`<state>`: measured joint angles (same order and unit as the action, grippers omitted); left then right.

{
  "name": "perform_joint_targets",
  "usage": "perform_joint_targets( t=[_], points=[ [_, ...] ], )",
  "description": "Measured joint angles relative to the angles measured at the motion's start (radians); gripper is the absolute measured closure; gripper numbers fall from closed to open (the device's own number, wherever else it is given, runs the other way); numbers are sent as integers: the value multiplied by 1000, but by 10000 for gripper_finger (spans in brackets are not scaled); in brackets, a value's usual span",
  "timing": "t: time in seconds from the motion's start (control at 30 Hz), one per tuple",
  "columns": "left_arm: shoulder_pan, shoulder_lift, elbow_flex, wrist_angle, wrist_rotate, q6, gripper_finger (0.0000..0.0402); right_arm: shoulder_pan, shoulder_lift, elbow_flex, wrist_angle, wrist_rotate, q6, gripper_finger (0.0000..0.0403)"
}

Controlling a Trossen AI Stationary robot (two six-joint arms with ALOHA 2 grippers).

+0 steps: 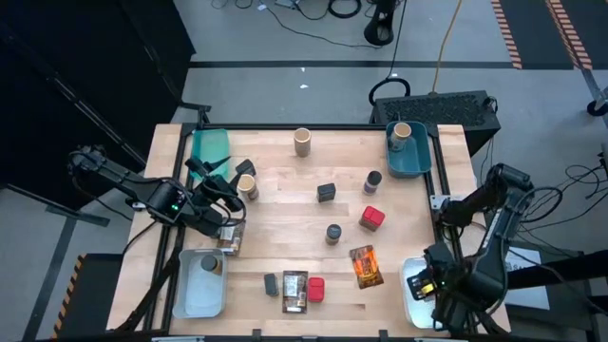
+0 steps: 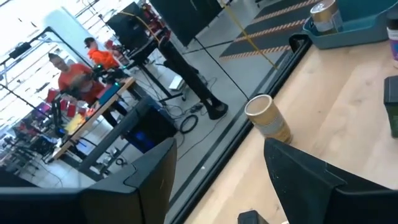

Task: Sort spices by type
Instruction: Put the top left red seasoning can into the white bin

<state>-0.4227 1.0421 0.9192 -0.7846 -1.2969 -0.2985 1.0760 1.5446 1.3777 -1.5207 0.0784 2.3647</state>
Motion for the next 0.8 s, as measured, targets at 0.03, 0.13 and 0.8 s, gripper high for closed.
perform_joint_targets(
  t=[0.03,0.13,0.8],
  points=[
    [3,0,0,0,-8,0,158,5,5,0,-15,23,6,214],
    [14,0,0,4,-34,-1,158,6,30,0,-54,28,9,214],
    [49,0,0,21,-40,-9,158,43,154,0,-50,94,-21,214]
  ],
)
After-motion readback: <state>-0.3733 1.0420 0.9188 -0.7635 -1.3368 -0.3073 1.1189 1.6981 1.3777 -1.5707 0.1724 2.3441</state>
